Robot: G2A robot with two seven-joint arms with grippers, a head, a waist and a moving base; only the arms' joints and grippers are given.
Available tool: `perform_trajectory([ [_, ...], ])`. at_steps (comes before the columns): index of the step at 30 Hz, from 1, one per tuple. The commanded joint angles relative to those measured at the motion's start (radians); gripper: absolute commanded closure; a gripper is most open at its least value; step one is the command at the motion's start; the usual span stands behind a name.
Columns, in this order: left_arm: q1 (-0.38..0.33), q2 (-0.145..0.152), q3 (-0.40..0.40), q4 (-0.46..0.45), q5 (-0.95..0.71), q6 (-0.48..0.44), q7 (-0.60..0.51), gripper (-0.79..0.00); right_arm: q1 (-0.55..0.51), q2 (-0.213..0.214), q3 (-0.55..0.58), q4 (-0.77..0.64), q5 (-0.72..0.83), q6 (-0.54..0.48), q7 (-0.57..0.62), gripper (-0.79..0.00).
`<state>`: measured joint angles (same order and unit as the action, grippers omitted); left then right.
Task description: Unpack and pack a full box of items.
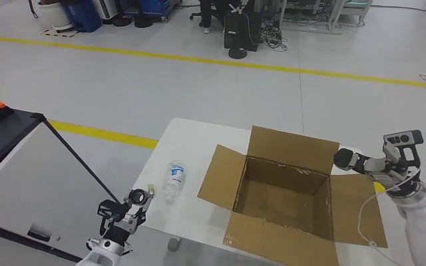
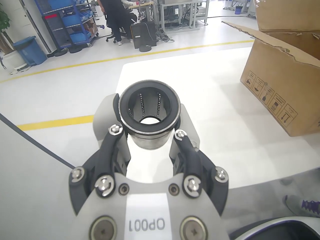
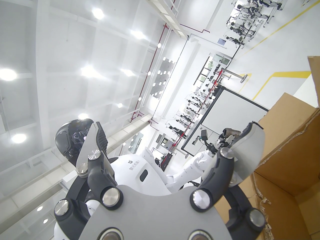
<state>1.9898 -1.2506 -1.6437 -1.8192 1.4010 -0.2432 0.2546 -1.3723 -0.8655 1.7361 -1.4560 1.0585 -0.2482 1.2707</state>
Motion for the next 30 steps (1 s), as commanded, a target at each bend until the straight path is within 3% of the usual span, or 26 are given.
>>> perform_trajectory([
  [1, 0.000, 0.000, 0.000, 0.000, 0.000, 0.000, 0.000, 0.000, 0.000, 0.000, 0.000, 0.000, 0.000, 0.000, 0.000, -0.785],
  [15, -0.007, 0.001, -0.001, -0.005, -0.015, -0.004, -0.029, 0.000, 0.000, 0.000, 0.000, 0.000, 0.000, 0.000, 0.000, -0.785],
  [22, 0.005, 0.008, -0.017, -0.124, 0.011, -0.055, -0.111, 0.000, 0.000, 0.000, 0.000, 0.000, 0.000, 0.000, 0.000, -0.785],
  [30, 0.013, 0.017, -0.009, -0.262, 0.042, -0.129, -0.311, 0.000, 0.000, 0.000, 0.000, 0.000, 0.000, 0.000, 0.000, -0.785],
])
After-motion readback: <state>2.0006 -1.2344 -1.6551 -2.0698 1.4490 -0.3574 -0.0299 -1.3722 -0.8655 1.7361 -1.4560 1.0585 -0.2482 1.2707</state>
